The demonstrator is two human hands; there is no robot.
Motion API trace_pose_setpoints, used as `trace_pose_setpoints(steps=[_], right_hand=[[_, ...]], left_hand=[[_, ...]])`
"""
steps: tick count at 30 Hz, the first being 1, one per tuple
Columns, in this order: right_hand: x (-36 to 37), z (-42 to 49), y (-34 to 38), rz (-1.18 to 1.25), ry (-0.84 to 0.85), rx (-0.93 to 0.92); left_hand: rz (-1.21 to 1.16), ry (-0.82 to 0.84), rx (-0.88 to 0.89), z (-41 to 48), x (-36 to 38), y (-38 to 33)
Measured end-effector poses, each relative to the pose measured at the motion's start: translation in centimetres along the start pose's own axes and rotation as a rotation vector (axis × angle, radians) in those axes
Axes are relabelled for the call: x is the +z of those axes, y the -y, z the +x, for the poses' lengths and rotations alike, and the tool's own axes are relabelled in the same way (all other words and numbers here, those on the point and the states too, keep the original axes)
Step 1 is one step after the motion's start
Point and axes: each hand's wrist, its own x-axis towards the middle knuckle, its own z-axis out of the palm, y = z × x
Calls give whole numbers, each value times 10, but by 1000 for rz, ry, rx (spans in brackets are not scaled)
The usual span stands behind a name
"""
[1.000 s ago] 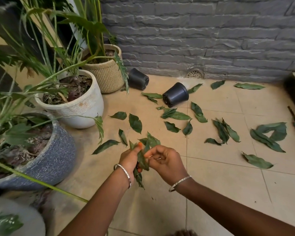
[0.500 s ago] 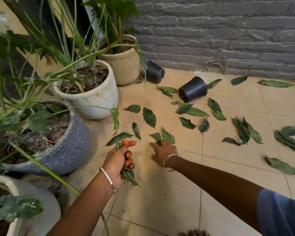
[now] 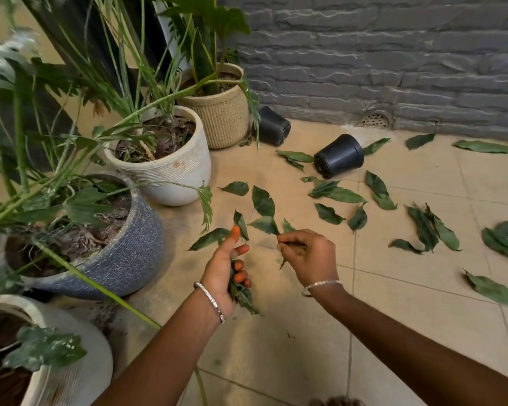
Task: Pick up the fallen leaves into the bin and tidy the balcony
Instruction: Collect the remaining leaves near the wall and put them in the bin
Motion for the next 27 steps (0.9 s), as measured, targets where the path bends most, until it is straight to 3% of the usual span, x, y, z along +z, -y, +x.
trace_pose_setpoints(steps=[4, 7, 10, 14, 19, 23, 27], right_hand=[[-5, -42, 43, 150, 47, -169], [-1, -59, 43, 229, 96, -223], [-3, -47, 26, 240, 26, -87], [4, -2, -37, -84, -33, -23], [27, 51, -96, -551, 219, 68], [53, 71, -109, -773, 376, 55], [66, 80, -114, -843, 330, -11]], left_hand=[[48, 96, 11, -3, 22, 5], [115, -45, 79, 5, 27, 6], [75, -153, 132, 13, 20, 6], [21, -124, 114, 10, 2, 6], [-69, -87, 135, -4, -21, -4], [-32, -75, 201, -9, -42, -6], [-12, -46, 210, -16, -56, -3]])
